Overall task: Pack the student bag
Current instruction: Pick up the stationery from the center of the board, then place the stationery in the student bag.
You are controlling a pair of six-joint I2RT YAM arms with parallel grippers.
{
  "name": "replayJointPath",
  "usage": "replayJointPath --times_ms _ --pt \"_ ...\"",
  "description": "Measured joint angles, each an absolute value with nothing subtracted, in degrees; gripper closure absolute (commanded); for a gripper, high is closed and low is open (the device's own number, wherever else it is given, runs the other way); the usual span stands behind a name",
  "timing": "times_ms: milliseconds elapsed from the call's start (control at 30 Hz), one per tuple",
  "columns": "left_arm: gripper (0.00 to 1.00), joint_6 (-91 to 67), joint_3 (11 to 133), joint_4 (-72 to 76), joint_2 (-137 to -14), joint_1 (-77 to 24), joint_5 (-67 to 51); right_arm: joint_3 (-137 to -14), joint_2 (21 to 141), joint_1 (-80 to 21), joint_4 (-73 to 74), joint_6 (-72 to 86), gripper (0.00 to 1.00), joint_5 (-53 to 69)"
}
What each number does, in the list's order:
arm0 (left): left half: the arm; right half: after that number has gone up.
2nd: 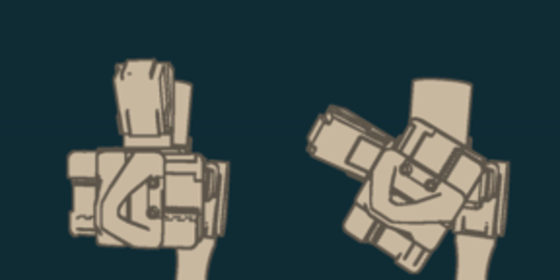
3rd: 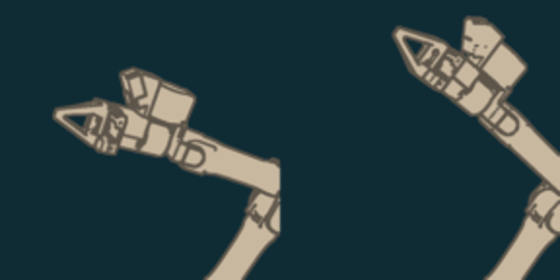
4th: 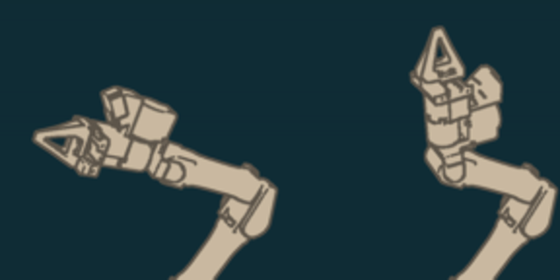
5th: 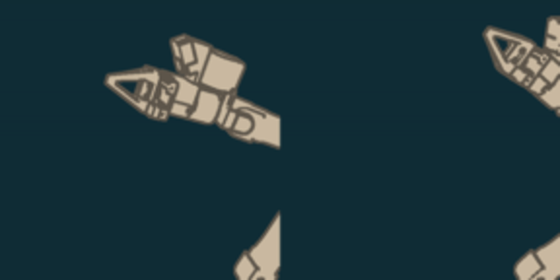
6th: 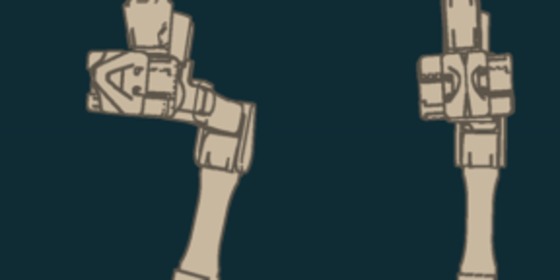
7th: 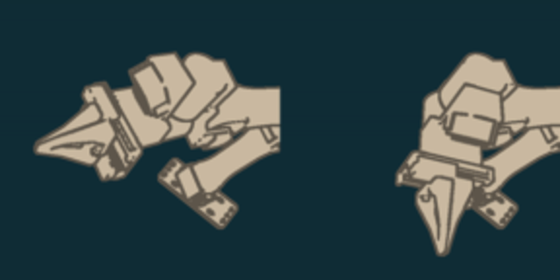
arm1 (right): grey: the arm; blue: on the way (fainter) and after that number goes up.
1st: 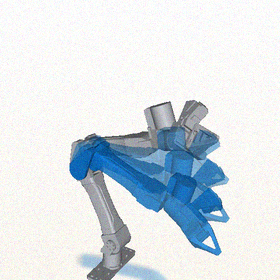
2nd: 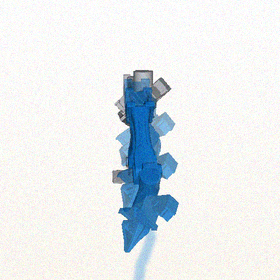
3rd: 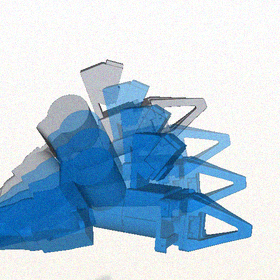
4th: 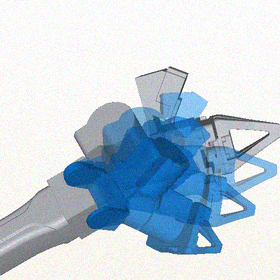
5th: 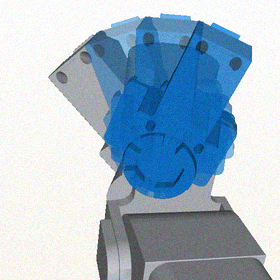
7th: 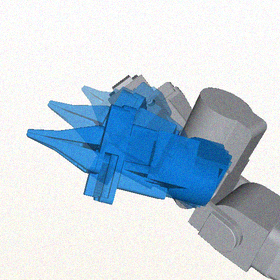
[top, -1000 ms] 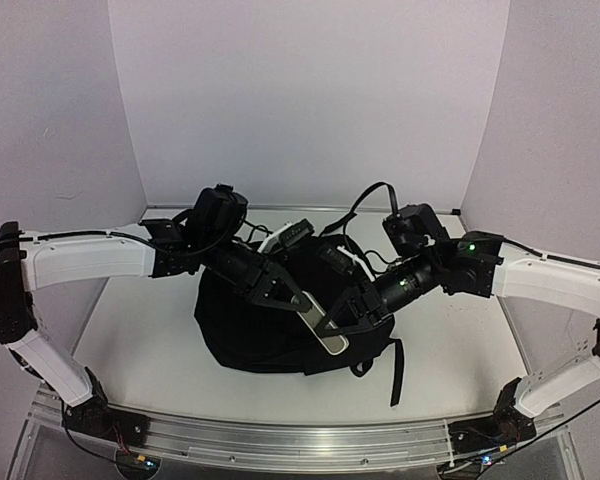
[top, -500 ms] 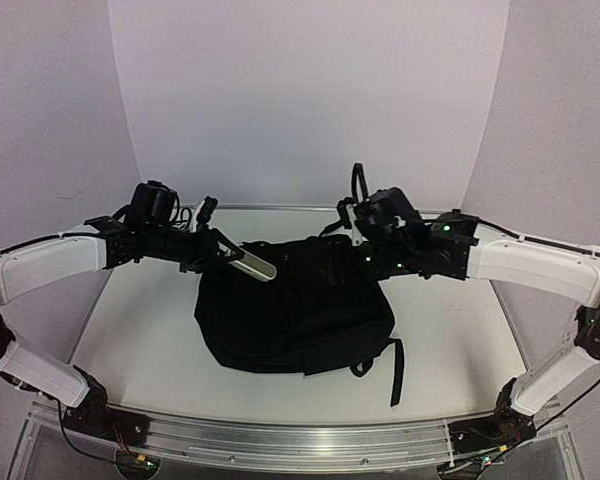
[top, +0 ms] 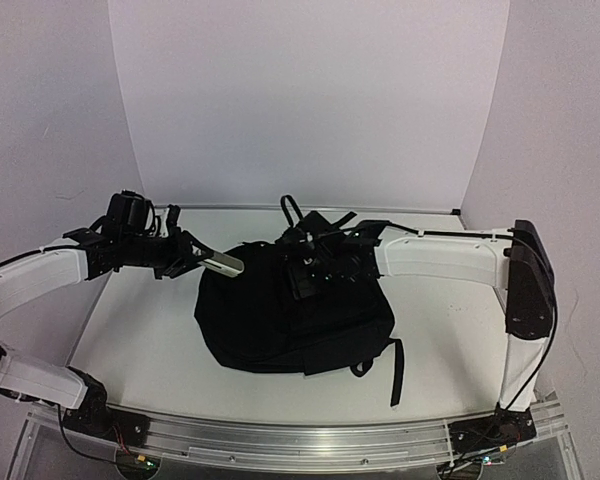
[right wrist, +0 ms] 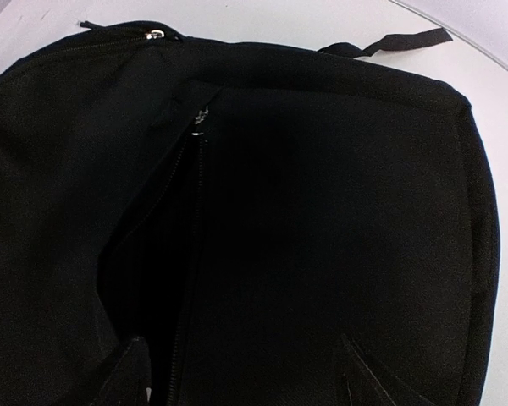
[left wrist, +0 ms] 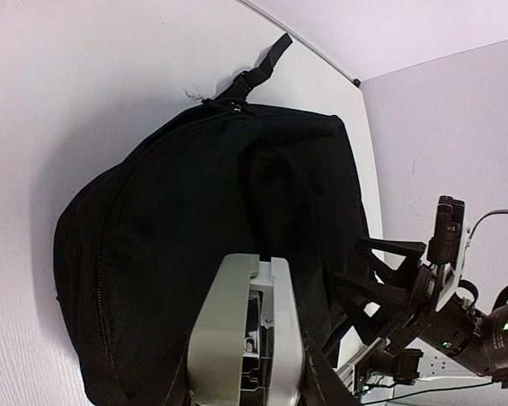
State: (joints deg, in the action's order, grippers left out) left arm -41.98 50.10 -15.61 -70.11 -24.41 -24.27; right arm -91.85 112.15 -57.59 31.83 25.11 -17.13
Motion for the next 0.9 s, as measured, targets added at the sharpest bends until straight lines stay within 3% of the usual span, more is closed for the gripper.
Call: replayJointPath --times_ms 400,500,600,900 --pt "0.98 -42.09 49.36 -15.59 -69.89 -24.12 -24.26 -98.46 119.55 -59.23 36.08 22.37 0.31 -20.39" --pt "0.98 -42.09 49.36 -15.57 -69.89 -24.0 -24.29 -99.08 120.8 -59.41 37.48 21.9 0.35 -21.88" --pt "0.98 -42.15 49.36 -15.57 -69.89 -23.92 -24.3 -99.77 121.49 -59.81 38.77 21.38 0.44 -24.22" --pt "1.0 -44.51 49.36 -13.3 -71.31 -23.94 -26.53 -100.9 122.58 -61.24 40.0 25.71 0.89 -36.75"
